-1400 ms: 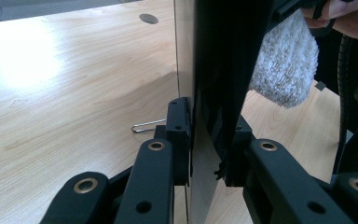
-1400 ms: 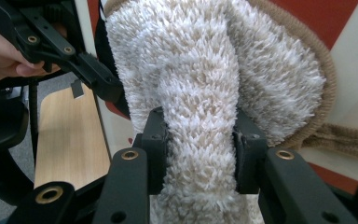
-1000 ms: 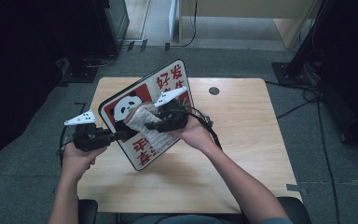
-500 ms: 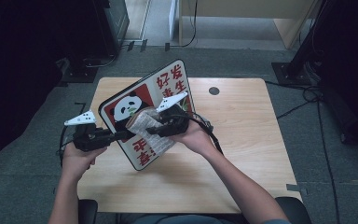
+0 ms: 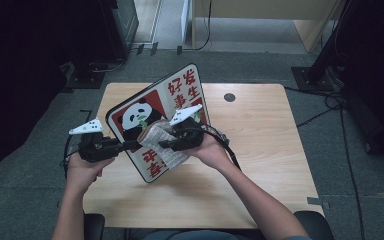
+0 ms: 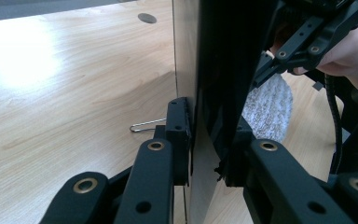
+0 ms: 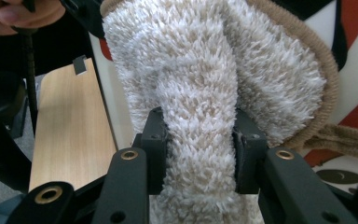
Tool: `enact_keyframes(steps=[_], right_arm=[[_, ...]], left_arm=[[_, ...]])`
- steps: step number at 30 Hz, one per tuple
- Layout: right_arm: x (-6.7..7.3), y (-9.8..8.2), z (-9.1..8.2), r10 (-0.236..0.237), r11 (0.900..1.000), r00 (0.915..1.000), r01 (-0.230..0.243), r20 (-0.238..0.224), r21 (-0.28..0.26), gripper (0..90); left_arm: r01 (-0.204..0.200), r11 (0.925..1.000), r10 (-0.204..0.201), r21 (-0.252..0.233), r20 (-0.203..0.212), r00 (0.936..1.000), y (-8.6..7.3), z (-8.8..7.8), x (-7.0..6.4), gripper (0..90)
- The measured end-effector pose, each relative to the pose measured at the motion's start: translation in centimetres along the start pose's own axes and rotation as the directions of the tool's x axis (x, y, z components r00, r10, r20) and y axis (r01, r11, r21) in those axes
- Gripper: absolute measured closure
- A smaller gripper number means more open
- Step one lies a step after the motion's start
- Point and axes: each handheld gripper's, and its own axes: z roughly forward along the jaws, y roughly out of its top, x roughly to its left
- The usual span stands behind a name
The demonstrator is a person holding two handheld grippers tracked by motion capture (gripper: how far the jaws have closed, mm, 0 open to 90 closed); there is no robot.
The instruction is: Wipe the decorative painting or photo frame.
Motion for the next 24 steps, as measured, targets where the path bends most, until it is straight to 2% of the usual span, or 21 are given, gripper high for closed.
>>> enact_keyframes(steps=[10,24], right_arm=[[-0.1,-1.4,0.6,0.007,1.0,1.0,-0.007,-0.004,-0.002,64.7],[-0.1,-4.1,2.0,0.031,0.999,0.9994,-0.03,-0.015,0.042,64.7]], left_arm=[[0.003,1.0,-0.003,0.0,0.0,1.0,0.0,0.0,0.0,77.7],[0.004,1.0,-0.004,0.002,0.002,1.0,0.0,0.0,0.0,77.7]])
